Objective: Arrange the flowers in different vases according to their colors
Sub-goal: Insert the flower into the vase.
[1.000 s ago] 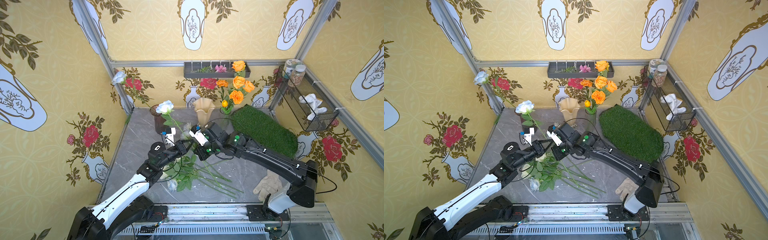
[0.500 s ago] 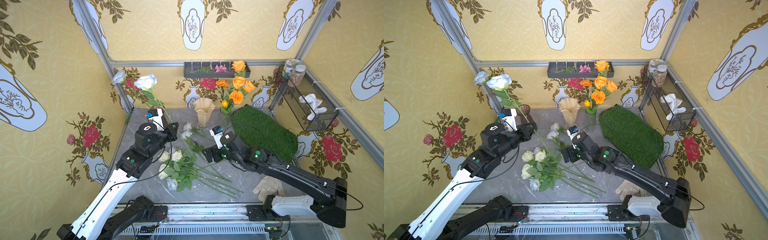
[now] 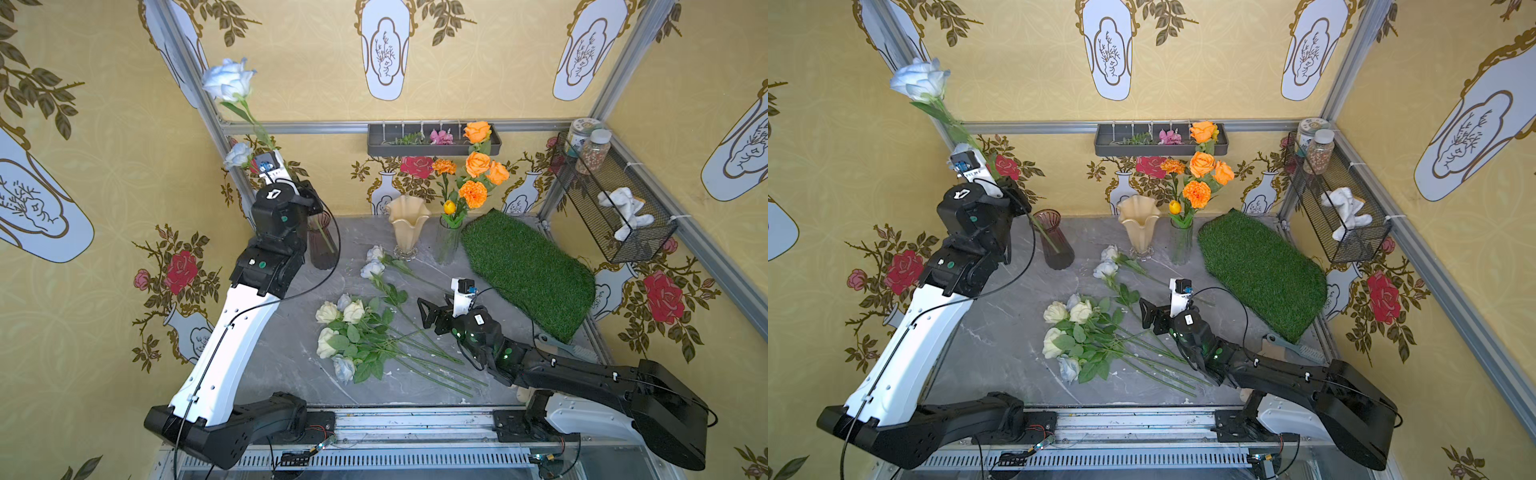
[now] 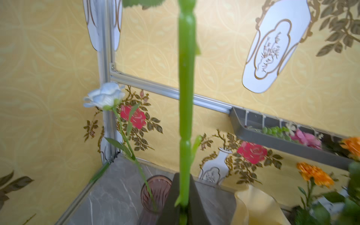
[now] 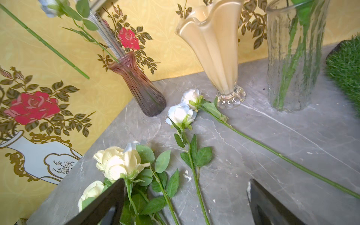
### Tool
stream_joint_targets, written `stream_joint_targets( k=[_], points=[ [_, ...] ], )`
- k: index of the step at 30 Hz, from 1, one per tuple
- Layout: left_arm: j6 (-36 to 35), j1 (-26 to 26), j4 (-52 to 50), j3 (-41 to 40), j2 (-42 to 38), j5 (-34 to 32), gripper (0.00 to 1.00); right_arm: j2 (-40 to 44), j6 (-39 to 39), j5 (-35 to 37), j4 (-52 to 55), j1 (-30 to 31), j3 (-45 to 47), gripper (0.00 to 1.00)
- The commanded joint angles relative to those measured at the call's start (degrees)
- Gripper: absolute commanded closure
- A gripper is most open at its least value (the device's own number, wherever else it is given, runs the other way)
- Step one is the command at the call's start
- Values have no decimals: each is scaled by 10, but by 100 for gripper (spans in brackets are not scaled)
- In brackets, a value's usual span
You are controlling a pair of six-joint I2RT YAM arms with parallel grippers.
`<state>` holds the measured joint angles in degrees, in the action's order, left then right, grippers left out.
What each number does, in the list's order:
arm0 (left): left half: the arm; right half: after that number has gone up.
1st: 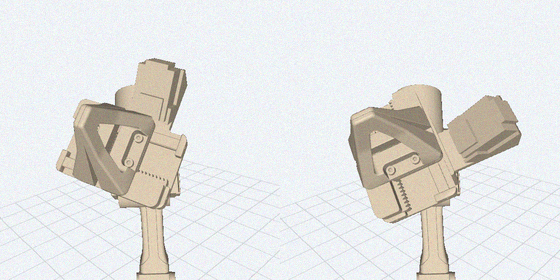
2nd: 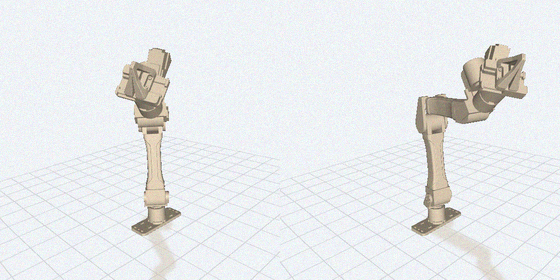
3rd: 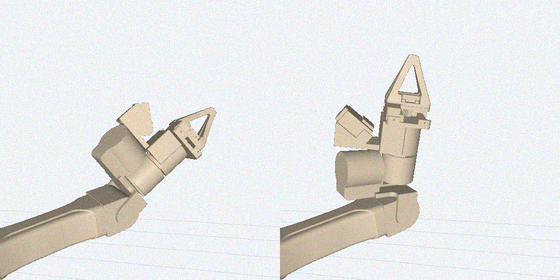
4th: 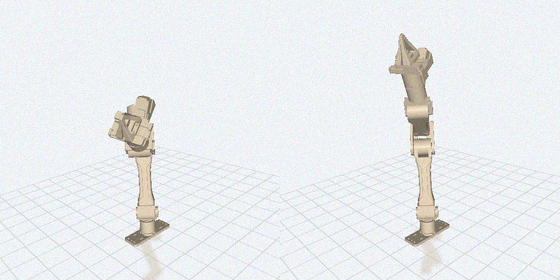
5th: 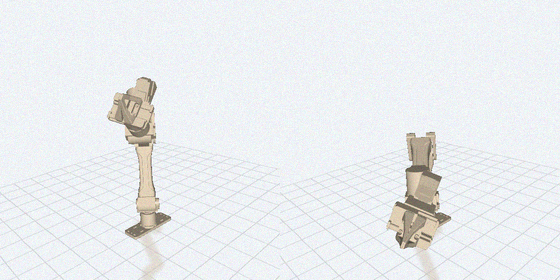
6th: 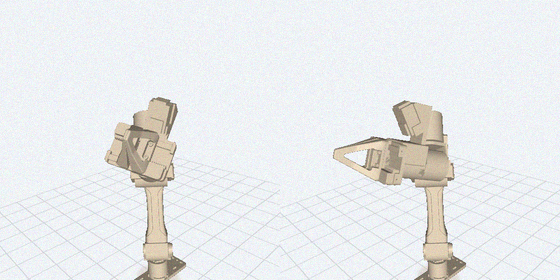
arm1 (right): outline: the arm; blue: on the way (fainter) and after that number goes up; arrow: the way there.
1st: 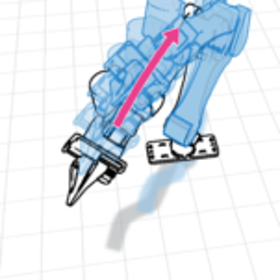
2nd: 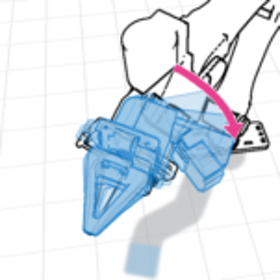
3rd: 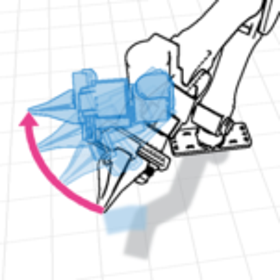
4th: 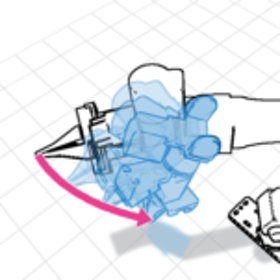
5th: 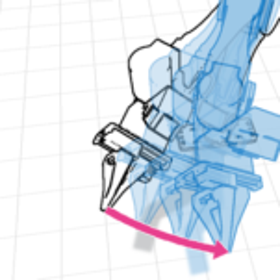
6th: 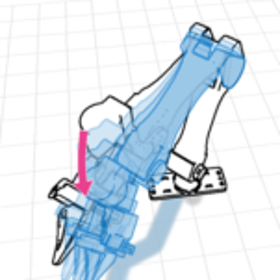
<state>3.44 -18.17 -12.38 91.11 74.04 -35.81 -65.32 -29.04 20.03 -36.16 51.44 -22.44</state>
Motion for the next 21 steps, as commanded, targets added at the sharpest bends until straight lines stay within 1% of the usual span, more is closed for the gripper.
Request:
stream_joint_targets(
  k=[1,3,5,7,9,12,16,21],
  points=[
    [-80,9,112,31,45,-63,100,0,36,10,-159,1,23,3],
    [-118,16,167,43,74,-77,100,0,42,8,-171,1,28,3],
    [-130,25,197,60,102,-72,100,-6,47,5,-182,1,29,3],
    [-122,39,195,92,134,-66,100,-12,50,-4,-187,1,29,3],
    [-102,53,174,127,167,-47,100,-19,52,-11,-195,1,29,3],
    [-90,61,178,148,198,-51,100,-20,52,-15,-201,1,29,3],
    [-69,68,171,151,224,-40,100,-26,55,-16,-210,0,32,3],
    [-45,70,170,98,229,-47,100,-31,52,-18,-210,-1,29,3]
  ],
)
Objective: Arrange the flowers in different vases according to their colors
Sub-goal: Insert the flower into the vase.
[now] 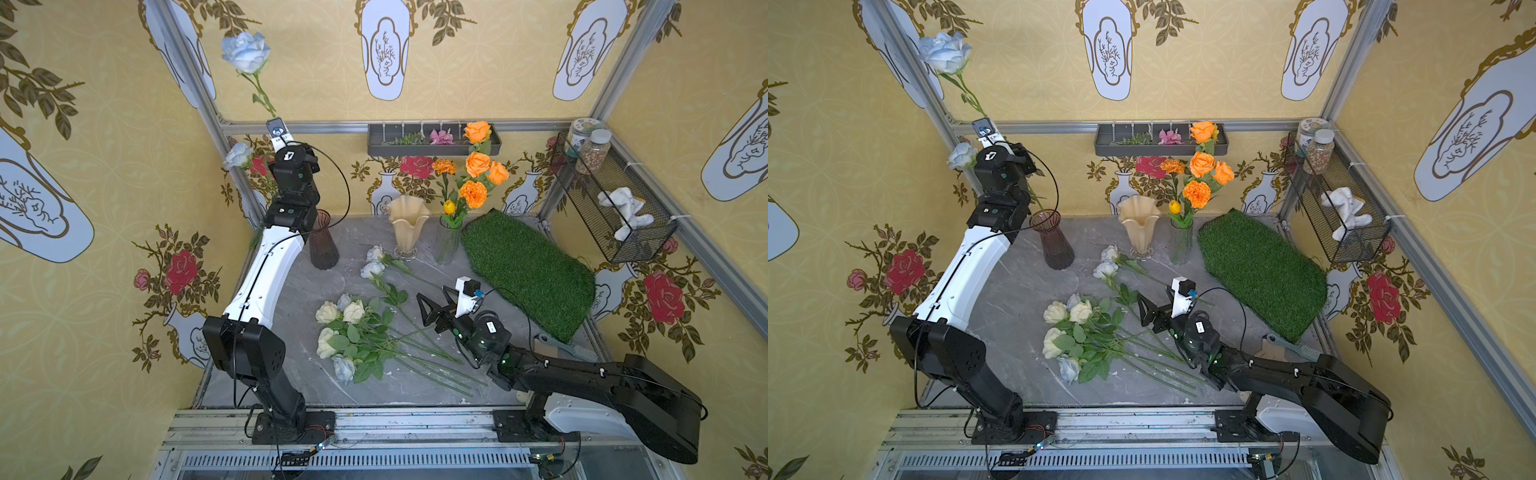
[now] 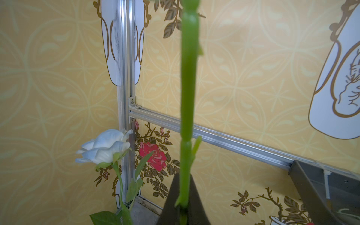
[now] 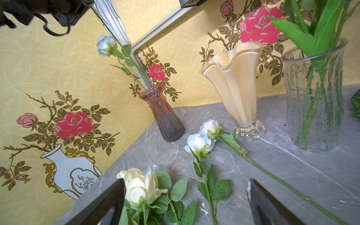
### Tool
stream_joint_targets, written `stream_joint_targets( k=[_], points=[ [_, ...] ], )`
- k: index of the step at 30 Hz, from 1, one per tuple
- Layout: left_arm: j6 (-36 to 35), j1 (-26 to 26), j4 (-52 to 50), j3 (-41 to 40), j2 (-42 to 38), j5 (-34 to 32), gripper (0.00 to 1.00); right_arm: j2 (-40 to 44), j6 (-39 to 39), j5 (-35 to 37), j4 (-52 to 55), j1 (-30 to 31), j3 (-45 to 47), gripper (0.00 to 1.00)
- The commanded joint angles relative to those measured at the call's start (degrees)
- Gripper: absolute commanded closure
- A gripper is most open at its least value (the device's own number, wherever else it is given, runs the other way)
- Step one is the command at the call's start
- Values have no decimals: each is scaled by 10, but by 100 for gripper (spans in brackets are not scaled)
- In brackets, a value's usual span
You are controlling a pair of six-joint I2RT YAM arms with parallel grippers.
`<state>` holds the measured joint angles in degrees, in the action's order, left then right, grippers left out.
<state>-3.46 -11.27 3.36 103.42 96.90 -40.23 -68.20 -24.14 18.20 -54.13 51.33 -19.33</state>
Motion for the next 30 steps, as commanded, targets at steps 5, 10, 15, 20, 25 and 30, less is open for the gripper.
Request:
stream_joint_targets(
  k=[5,10,15,20,25,30],
  points=[
    [59,5,13,-104,-16,-4,100,-6,4,-1,-27,-1,-4,3],
    [88,7,-36,-127,-12,6,78,-6,1,-2,-12,-1,-10,3],
    [146,7,-69,-155,-48,29,37,-4,-16,1,64,-3,-40,3],
    [228,7,-96,-188,-109,64,22,-11,-65,-21,303,-24,-139,3],
    [287,2,-125,-234,-181,113,6,-71,-104,-112,470,-62,-242,3],
    [341,-46,-160,-321,-292,119,0,-150,-122,-127,581,-66,-329,2]
  ],
)
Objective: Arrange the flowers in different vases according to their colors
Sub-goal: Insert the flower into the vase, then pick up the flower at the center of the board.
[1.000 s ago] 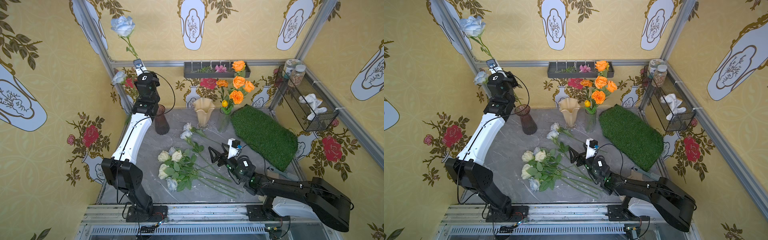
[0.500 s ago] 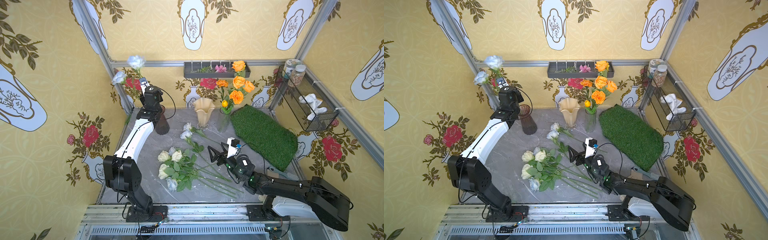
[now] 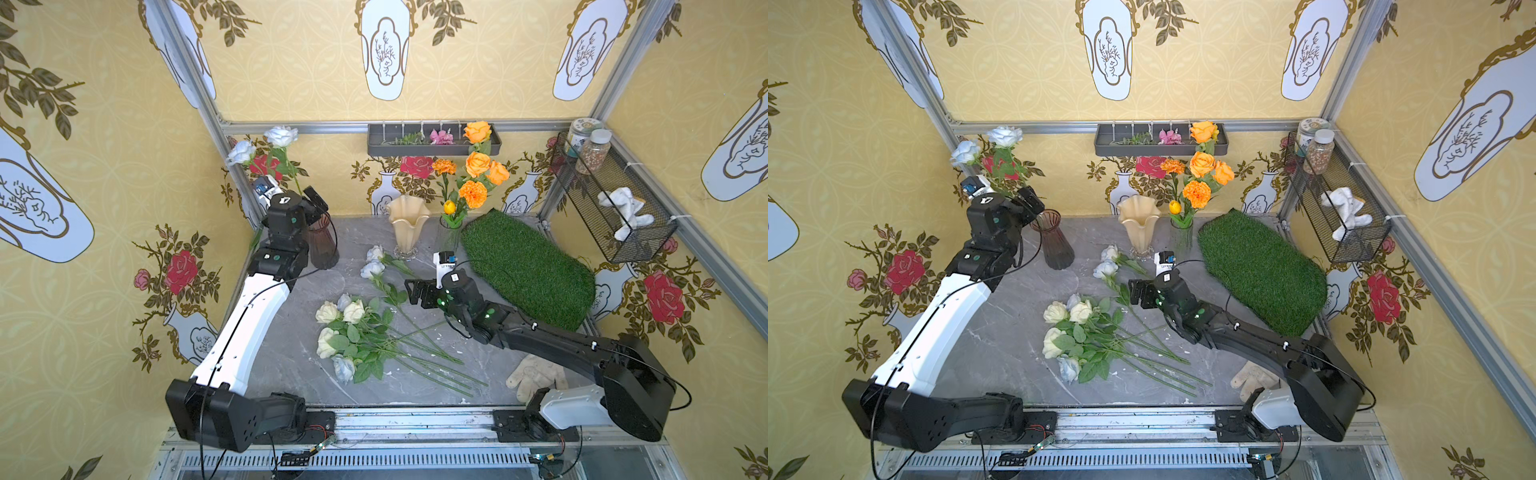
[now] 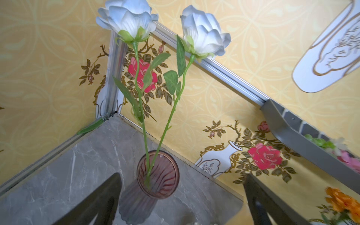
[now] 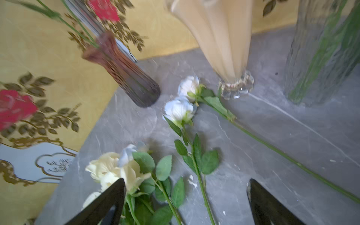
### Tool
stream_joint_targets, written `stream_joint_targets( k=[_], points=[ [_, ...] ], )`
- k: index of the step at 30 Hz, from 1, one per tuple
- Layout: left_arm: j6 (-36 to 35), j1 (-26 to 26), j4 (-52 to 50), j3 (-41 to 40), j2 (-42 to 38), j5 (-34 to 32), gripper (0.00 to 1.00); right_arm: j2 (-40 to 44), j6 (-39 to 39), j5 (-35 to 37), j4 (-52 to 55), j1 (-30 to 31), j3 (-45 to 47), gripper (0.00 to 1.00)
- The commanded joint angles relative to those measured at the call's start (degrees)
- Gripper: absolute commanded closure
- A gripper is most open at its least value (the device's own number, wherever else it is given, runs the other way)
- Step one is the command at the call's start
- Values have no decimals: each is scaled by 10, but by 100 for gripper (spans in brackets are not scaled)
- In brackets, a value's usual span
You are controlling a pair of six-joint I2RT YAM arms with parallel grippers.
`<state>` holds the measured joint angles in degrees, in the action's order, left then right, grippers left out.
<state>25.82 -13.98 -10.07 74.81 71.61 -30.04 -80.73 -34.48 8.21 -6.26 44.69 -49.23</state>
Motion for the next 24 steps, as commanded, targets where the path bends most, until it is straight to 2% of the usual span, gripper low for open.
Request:
stream_joint_targets(
  k=[1,7,11,20,24],
  points=[
    [61,-36,-26,-62,-68,15,0,-38,-19,-31,123,0,-46,0],
    [136,-136,-47,-195,-195,-13,0,-96,-37,-26,198,-2,-96,12],
    [180,-176,-50,-282,-248,-30,0,-155,-33,-40,270,-4,-158,29],
    [280,-187,6,-440,-301,31,0,-235,-21,-68,345,-4,-226,51],
    [279,-187,37,-472,-337,35,0,-267,-16,-82,372,-5,-247,55]
  ],
)
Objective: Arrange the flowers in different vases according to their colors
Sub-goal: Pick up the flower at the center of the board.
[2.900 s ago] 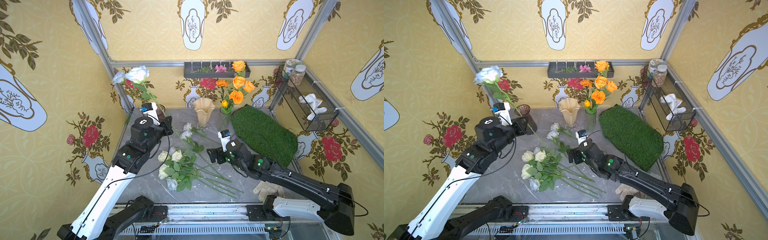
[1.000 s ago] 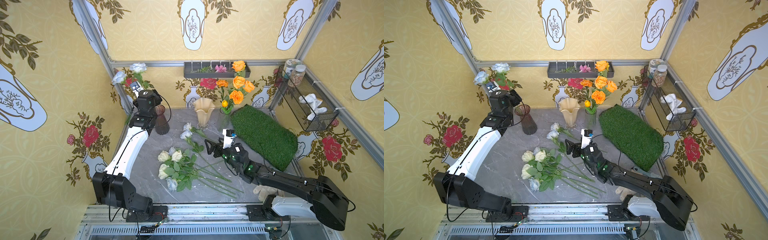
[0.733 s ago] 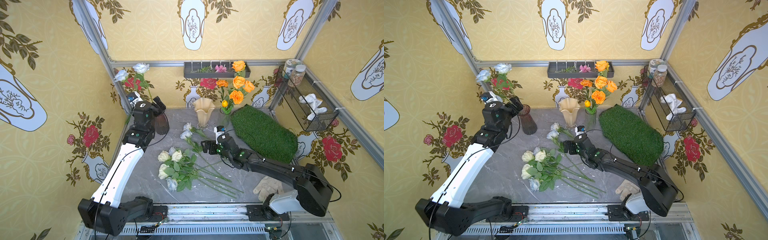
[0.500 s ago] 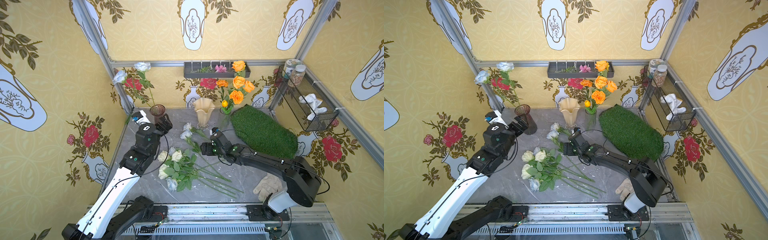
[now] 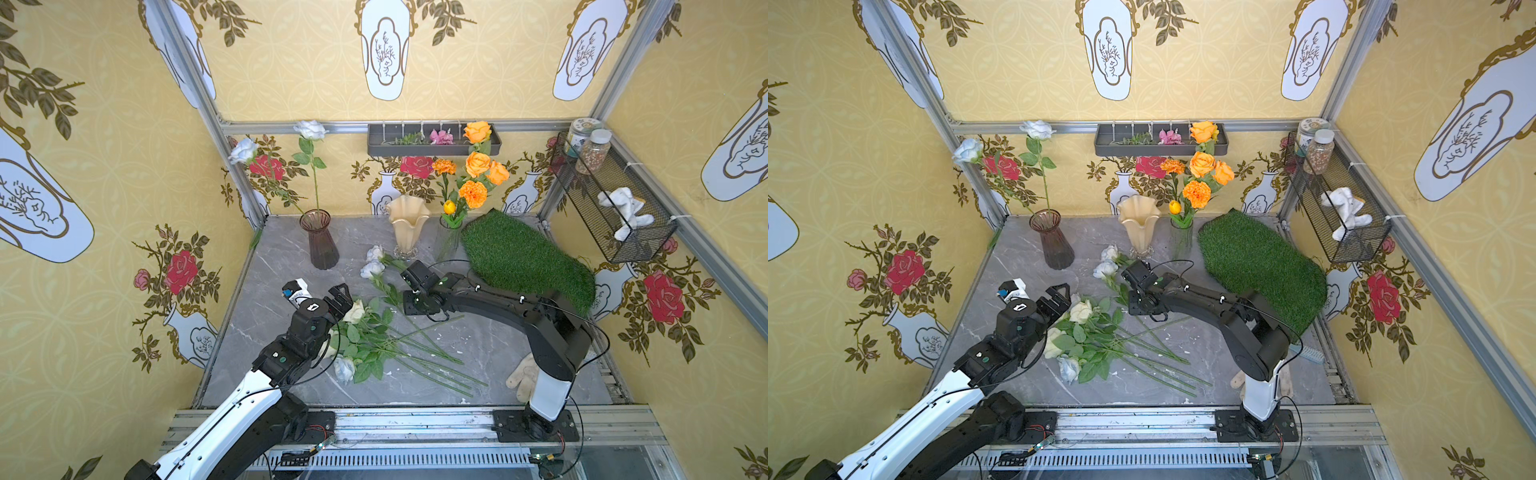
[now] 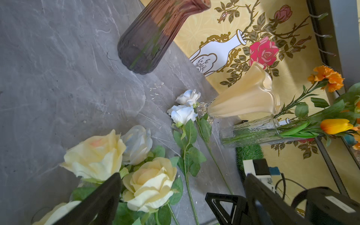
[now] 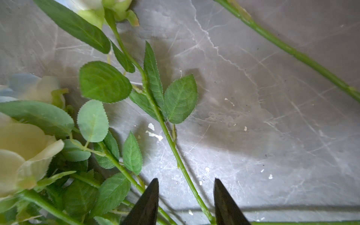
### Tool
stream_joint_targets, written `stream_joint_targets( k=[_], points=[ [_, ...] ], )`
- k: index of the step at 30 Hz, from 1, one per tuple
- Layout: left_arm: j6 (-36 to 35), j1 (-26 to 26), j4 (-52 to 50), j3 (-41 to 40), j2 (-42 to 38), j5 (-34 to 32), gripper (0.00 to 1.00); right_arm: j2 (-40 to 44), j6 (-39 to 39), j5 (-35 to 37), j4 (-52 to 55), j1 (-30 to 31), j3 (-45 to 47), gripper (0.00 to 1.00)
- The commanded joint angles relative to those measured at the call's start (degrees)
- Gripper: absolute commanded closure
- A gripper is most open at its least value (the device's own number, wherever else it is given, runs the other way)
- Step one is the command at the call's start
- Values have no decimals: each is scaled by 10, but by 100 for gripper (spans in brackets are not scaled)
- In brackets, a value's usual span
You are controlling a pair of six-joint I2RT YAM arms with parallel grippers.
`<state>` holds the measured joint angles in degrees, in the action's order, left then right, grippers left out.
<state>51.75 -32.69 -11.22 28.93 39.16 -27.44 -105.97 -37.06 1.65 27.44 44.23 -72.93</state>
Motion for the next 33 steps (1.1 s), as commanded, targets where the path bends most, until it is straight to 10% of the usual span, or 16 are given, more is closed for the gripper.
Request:
stream_joint_targets(
  k=[1,14,22,33],
  points=[
    [20,0,53,-19,-16,9,0,-23,13,-20,38,1,-14,56],
    [16,0,87,-36,-15,13,0,-104,58,-12,101,24,-66,69],
    [18,0,101,-48,-28,6,0,-152,117,46,158,44,-109,100],
    [17,0,106,-55,-36,7,0,-133,282,151,136,51,-218,100]
  ],
)
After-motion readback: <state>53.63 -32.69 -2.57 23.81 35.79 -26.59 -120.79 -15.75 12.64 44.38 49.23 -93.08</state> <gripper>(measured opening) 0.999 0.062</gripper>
